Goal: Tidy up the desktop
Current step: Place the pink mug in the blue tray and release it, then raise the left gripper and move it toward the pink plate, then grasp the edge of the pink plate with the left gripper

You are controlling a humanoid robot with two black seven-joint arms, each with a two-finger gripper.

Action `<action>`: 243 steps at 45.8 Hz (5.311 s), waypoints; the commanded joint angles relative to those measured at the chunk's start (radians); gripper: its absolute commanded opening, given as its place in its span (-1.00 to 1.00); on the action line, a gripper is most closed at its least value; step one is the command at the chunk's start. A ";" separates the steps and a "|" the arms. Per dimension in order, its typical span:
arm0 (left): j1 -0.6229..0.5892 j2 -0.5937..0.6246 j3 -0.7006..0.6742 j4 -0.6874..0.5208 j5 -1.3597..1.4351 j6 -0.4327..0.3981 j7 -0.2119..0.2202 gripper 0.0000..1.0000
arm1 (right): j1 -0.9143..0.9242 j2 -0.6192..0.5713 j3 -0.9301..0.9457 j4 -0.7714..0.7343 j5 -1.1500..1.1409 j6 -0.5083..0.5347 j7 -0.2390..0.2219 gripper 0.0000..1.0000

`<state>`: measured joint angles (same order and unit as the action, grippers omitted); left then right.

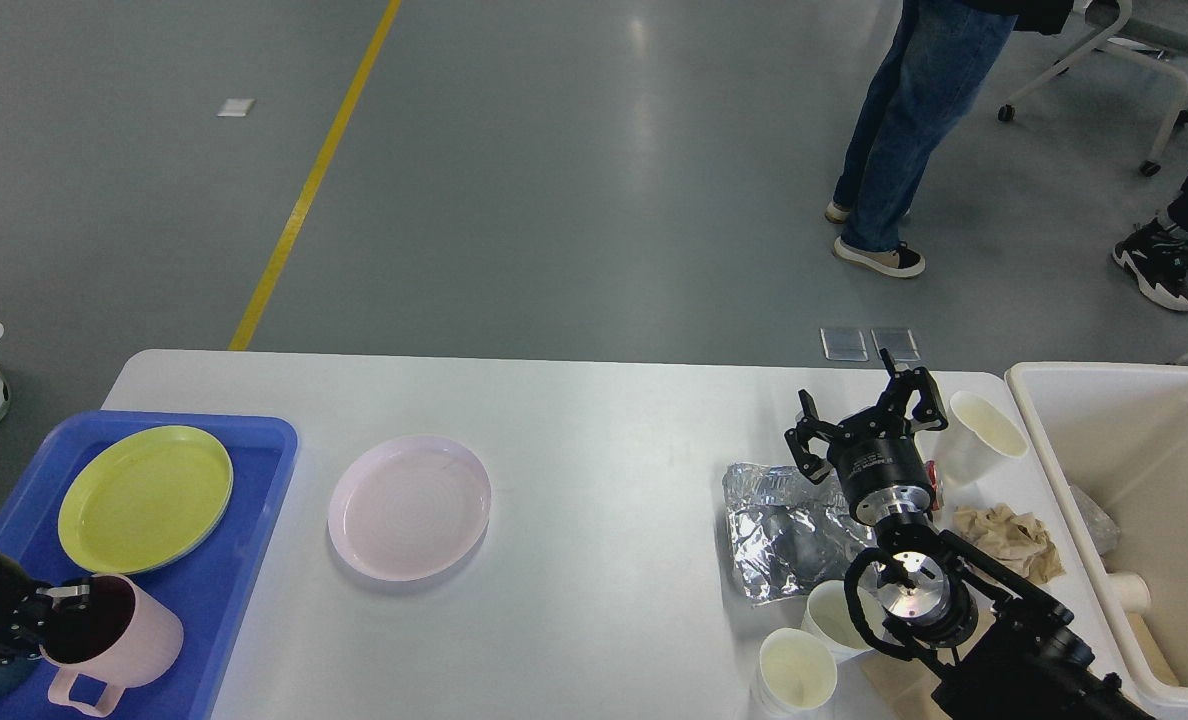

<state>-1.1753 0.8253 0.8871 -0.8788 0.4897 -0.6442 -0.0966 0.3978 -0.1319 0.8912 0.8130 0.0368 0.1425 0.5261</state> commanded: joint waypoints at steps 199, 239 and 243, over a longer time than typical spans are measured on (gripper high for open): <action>-0.009 -0.440 -0.011 -0.193 -1.070 0.660 0.083 -0.27 | 0.001 0.000 0.000 0.000 0.000 0.000 0.000 1.00; 0.005 -0.439 -0.010 -0.183 -1.019 0.541 0.089 -0.98 | 0.001 0.000 0.000 0.002 0.000 0.000 0.000 1.00; 0.005 -0.439 -0.010 -0.183 -1.017 0.540 0.089 -1.00 | 0.001 0.000 0.000 0.000 0.000 0.000 0.000 1.00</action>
<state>-1.1705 0.3866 0.8762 -1.0614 -0.5292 -0.0953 -0.0088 0.3987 -0.1319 0.8912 0.8136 0.0368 0.1424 0.5261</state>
